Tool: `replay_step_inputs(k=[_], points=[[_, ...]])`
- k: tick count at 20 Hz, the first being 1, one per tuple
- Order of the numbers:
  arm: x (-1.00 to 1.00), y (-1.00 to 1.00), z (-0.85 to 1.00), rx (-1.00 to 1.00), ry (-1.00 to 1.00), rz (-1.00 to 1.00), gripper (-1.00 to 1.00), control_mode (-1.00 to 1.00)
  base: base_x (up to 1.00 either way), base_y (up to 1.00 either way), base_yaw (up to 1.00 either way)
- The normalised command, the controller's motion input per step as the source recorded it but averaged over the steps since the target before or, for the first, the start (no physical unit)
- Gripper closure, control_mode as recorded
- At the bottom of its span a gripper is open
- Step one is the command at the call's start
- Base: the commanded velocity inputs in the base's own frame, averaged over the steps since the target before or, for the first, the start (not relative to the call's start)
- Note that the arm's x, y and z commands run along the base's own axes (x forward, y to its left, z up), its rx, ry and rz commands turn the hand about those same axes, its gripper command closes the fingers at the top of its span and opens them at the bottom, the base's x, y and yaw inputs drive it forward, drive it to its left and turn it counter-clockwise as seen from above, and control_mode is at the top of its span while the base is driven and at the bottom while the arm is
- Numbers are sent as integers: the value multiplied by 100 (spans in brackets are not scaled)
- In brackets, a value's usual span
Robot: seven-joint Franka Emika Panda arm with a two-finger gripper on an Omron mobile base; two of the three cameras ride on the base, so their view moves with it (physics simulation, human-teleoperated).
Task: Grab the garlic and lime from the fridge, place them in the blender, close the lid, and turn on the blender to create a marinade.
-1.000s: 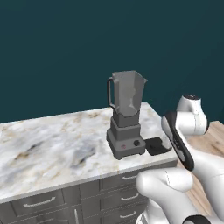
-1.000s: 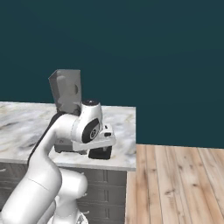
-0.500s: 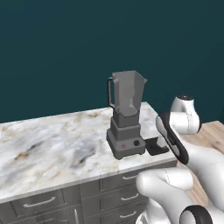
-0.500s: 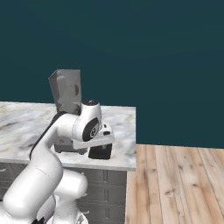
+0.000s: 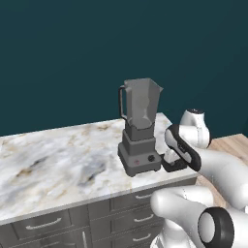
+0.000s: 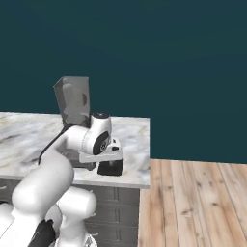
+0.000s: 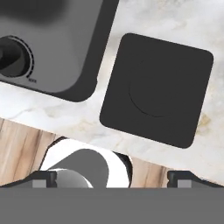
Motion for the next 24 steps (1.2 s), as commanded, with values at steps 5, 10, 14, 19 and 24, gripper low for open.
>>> replay_step_inputs(k=[5, 10, 14, 19, 24], points=[[14, -12, -35, 0, 0, 0, -100, -100, 0, 0, 0], [24, -3, -6, 0, 2, -4, -100, -100, 0, 0, 0], [27, 0, -15, 0, 0, 0, -100, -100, 0, 0, 0], [25, 0, -23, -1, 0, 0, -100, -100, 0, 0, 0], [16, 0, -25, -3, 0, 0, -100, -100, 0, 0, 0]])
